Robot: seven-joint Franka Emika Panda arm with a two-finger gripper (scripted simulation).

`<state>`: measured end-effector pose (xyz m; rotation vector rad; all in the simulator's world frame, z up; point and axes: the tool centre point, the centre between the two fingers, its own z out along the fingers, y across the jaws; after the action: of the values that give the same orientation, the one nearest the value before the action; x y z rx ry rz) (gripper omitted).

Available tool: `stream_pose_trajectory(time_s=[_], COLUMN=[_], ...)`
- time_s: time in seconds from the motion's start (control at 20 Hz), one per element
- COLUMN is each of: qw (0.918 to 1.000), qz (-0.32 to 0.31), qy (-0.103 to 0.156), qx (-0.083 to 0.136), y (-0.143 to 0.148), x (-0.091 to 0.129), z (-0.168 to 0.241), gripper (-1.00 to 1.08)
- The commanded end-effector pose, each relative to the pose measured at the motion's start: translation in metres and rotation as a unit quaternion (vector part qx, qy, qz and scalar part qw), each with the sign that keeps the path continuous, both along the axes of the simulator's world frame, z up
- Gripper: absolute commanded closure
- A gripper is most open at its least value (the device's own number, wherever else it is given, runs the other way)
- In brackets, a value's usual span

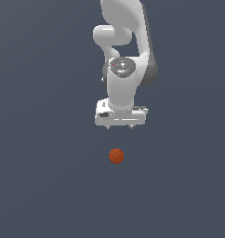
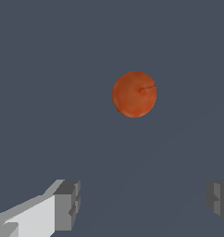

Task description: Pick up the object and move it to a goal position.

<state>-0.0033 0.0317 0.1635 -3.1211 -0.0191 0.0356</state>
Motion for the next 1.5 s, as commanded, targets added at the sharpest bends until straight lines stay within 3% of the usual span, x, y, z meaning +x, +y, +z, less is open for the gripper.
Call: stream_pose_trajectory(time_s=[0.0,0.45,0.95,1.45], qw=[1.0000,0.9993,0.9990,0.9939], qz=[0.000,0.034,0.042,0.109], qy=[0.000,-0.017,-0.017,-0.016], qx=[0.000,-0.004,-0.004,-0.006], y=[0.000,0.031,0.028,0.019], x=[0.000,0.009,0.012,0.034], z=[0.000,0.009,0.007,-0.012], gripper=[-0.92,-0.92,-0.92,-0.92])
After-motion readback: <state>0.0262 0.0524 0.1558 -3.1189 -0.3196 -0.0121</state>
